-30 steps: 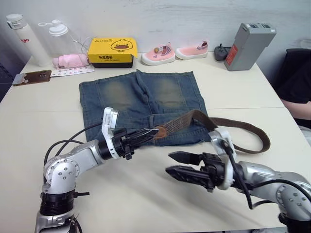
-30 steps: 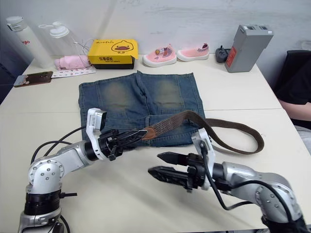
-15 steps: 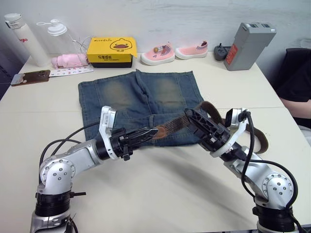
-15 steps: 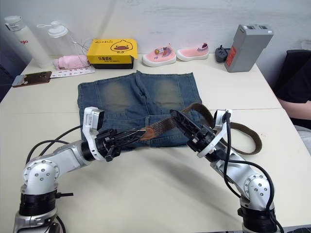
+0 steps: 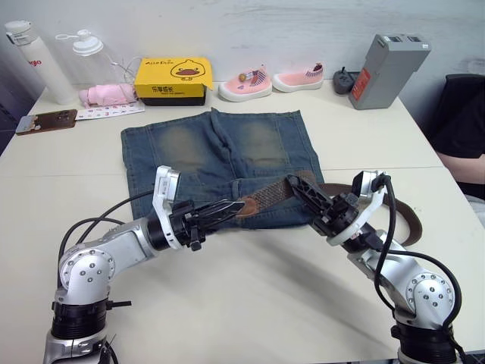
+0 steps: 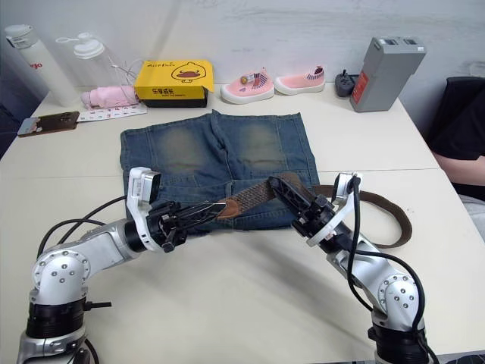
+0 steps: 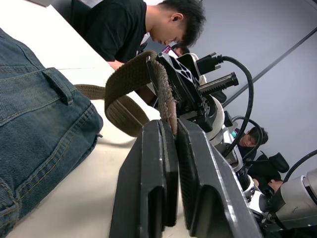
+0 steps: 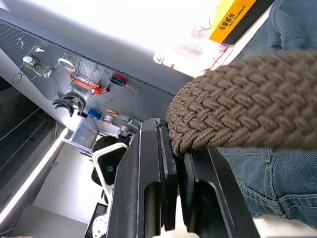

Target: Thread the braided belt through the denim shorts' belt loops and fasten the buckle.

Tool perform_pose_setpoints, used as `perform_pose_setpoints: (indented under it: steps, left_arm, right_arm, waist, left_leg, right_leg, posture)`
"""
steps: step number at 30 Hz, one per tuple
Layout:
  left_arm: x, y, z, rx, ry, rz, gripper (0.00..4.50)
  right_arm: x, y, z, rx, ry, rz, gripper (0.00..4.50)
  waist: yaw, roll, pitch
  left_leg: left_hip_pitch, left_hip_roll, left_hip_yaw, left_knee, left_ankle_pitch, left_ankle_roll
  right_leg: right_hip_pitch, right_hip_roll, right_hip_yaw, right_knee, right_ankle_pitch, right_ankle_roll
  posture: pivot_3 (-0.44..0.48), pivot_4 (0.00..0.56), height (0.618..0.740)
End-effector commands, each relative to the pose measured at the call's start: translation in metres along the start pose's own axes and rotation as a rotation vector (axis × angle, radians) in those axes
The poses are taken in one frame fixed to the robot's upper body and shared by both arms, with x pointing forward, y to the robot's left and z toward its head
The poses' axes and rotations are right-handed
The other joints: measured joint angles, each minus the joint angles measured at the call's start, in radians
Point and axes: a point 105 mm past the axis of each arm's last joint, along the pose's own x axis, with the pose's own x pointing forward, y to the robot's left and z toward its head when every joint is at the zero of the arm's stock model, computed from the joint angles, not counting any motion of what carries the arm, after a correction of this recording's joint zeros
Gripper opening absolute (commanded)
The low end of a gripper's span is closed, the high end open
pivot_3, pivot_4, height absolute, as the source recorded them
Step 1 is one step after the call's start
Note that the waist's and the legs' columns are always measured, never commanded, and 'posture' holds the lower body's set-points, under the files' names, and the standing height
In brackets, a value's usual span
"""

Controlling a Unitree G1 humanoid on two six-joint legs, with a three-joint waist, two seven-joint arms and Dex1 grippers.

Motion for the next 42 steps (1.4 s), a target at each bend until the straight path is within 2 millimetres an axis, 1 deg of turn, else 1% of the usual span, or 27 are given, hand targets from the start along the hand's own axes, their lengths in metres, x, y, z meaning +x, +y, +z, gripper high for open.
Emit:
perform_pose_setpoints:
  steps: [1,2,3,5,7,9,11,13,16,19,20,22,24,25,30,33,35,38,42]
  left_arm:
    - [0.001,0.006,-0.01,0.196,0.114,0.075,2.04]
    - [0.0,0.009,-0.013,0.23,0.137,0.088,2.53]
    - [-0.003,0.017,-0.02,0.316,0.195,0.121,2.91]
    - [-0.012,0.035,-0.032,0.525,0.332,0.186,2.91]
    - [-0.018,0.05,-0.037,0.679,0.413,0.226,2.91]
    - [-0.021,0.062,-0.036,0.793,0.442,0.262,2.91]
    - [-0.026,0.075,-0.039,0.929,0.522,0.285,2.91]
    - [-0.031,0.09,-0.04,1.017,0.588,0.331,2.91]
    - [-0.035,0.103,-0.036,1.139,0.657,0.367,2.91]
    - [-0.037,0.11,-0.035,1.162,0.69,0.378,2.11]
    - [-0.039,0.112,-0.037,1.17,0.709,0.376,1.78]
    - [-0.041,0.115,-0.036,1.189,0.727,0.386,0.86]
    - [-0.041,0.117,-0.035,1.193,0.722,0.397,0.07]
    - [-0.04,0.118,-0.034,1.199,0.723,0.402,0.01]
    - [-0.036,0.118,-0.035,1.2,0.701,0.403,0.01]
    - [-0.034,0.107,-0.034,1.182,0.651,0.382,0.01]
    - [-0.039,0.096,-0.039,1.159,0.651,0.332,0.01]
    - [-0.054,0.079,-0.05,1.128,0.68,0.27,0.01]
    - [-0.069,0.061,-0.058,1.103,0.707,0.246,0.01]
  right_arm:
    - [-0.005,0.004,0.018,-0.027,-0.093,0.001,0.0]
    - [-0.006,0.002,0.021,-0.026,-0.108,-0.009,0.0]
    - [-0.008,0.0,0.027,-0.029,-0.131,-0.022,0.0]
    - [-0.013,-0.005,0.039,-0.041,-0.174,-0.052,0.0]
    - [-0.016,-0.007,0.046,-0.047,-0.199,-0.069,0.0]
    - [-0.017,-0.007,0.051,-0.05,-0.211,-0.071,0.0]
    - [-0.018,-0.008,0.053,-0.052,-0.214,-0.073,0.0]
    - [-0.017,-0.007,0.053,-0.055,-0.216,-0.073,0.0]
    - [-0.017,-0.006,0.054,-0.056,-0.22,-0.07,0.0]
    - [-0.016,-0.005,0.054,-0.058,-0.223,-0.066,0.0]
    - [-0.016,-0.005,0.054,-0.059,-0.226,-0.064,0.0]
    - [-0.016,-0.005,0.055,-0.06,-0.229,-0.062,0.0]
    - [-0.016,-0.005,0.055,-0.062,-0.23,-0.062,0.0]
    - [-0.016,-0.005,0.055,-0.062,-0.23,-0.063,0.0]
    - [-0.015,-0.006,0.056,-0.068,-0.234,-0.067,0.0]
    - [-0.016,-0.006,0.057,-0.083,-0.239,-0.076,0.0]
    - [-0.017,-0.007,0.06,-0.103,-0.245,-0.09,0.0]
    - [-0.023,-0.009,0.07,-0.145,-0.244,-0.129,0.0]
    - [-0.032,-0.011,0.076,-0.185,-0.23,-0.174,0.0]
  waist:
    - [0.001,0.0,0.0]
    - [0.001,0.0,0.0]
    - [0.001,0.0,0.0]
    - [0.001,0.0,0.0]
    - [0.002,0.0,0.0]
    - [0.003,0.0,0.0]
    - [0.002,0.0,0.0]
    - [0.002,0.0,0.0]
    - [0.002,0.0,0.0]
    - [0.002,0.0,0.0]
    - [0.002,0.0,0.0]
    - [0.0,0.0,0.0]
    - [0.0,0.0,0.0]
    - [0.0,0.0,0.0]
    - [0.001,0.001,0.0]
    - [0.001,0.001,0.0]
    - [-0.003,0.001,0.0]
    - [-0.015,0.001,-0.001]
    - [-0.024,0.001,-0.001]
  left_leg:
    - [0.0,0.0,0.001,0.0,0.0,0.0]
    - [0.0,0.0,0.002,0.0,0.0,0.0]
    - [-0.001,0.0,0.003,0.0,0.0,0.0]
    - [-0.002,0.0,0.005,0.0,0.0,0.0]
    - [-0.004,0.0,0.011,0.0,0.0,0.0]
    - [-0.005,0.0,0.013,0.0,0.0,0.0]
    - [-0.005,0.001,0.014,0.0,-0.001,0.001]
    - [-0.006,0.002,0.014,0.0,-0.001,0.001]
    - [-0.006,0.003,0.015,0.0,-0.001,0.002]
    - [-0.005,0.007,0.016,0.0,-0.002,0.002]
    - [-0.005,0.008,0.016,0.0,-0.002,0.002]
    - [-0.004,0.008,0.017,0.0,-0.002,0.002]
    - [-0.002,0.009,0.019,0.0,-0.002,0.002]
    - [-0.002,0.009,0.019,0.0,-0.002,0.003]
    - [-0.001,0.01,0.021,0.001,-0.004,0.006]
    - [0.0,0.01,0.021,0.001,-0.004,0.006]
    - [-0.001,0.01,0.022,0.001,-0.004,0.006]
    - [-0.001,0.012,0.025,0.001,-0.005,0.003]
    - [-0.001,0.012,0.027,0.001,-0.008,0.004]
  right_leg:
    - [-0.001,0.0,0.001,0.0,0.0,0.0]
    - [-0.001,0.0,0.001,0.0,0.0,0.0]
    - [-0.002,0.0,0.001,0.001,0.0,0.0]
    - [-0.005,0.001,0.002,0.001,0.0,0.0]
    - [-0.009,0.001,0.006,0.001,0.0,0.0]
    - [-0.012,0.001,0.008,0.001,0.0,0.0]
    - [-0.012,0.001,0.008,0.001,0.0,0.0]
    - [-0.013,0.001,0.009,0.001,0.0,0.0]
    - [-0.013,0.001,0.009,0.001,0.0,0.0]
    - [-0.013,0.001,0.009,0.001,0.001,0.001]
    - [-0.013,0.001,0.009,0.002,0.001,0.001]
    - [-0.013,0.001,0.01,0.006,0.001,0.0]
    - [-0.013,0.002,0.011,0.007,0.001,0.0]
    - [-0.013,0.002,0.012,0.008,0.001,0.0]
    - [-0.013,0.001,0.014,0.009,0.001,0.0]
    - [-0.013,0.001,0.014,0.009,0.001,0.0]
    - [-0.013,0.002,0.015,0.009,0.001,0.0]
    - [-0.015,0.002,0.016,0.009,0.001,0.0]
    - [-0.015,0.002,0.017,0.005,0.001,0.0]
  posture:
    - [0.0,0.15,0.703]
    - [0.0,0.15,0.703]
    - [0.0,0.15,0.703]
    - [0.0,0.15,0.703]
    - [0.0,0.15,0.703]
    - [0.0,0.15,0.703]
    - [0.0,0.15,0.703]
    - [0.0,0.15,0.703]
    - [0.0,0.15,0.703]
    - [0.0,0.15,0.703]
    - [0.0,0.15,0.703]
    - [0.0,0.15,0.703]
    - [0.0,0.15,0.703]
    - [0.0,0.15,0.703]
    - [0.0,0.15,0.703]
    - [0.0,0.15,0.703]
    - [0.0,0.15,0.703]
    - [0.0,0.15,0.703]
    - [0.0,0.15,0.703]
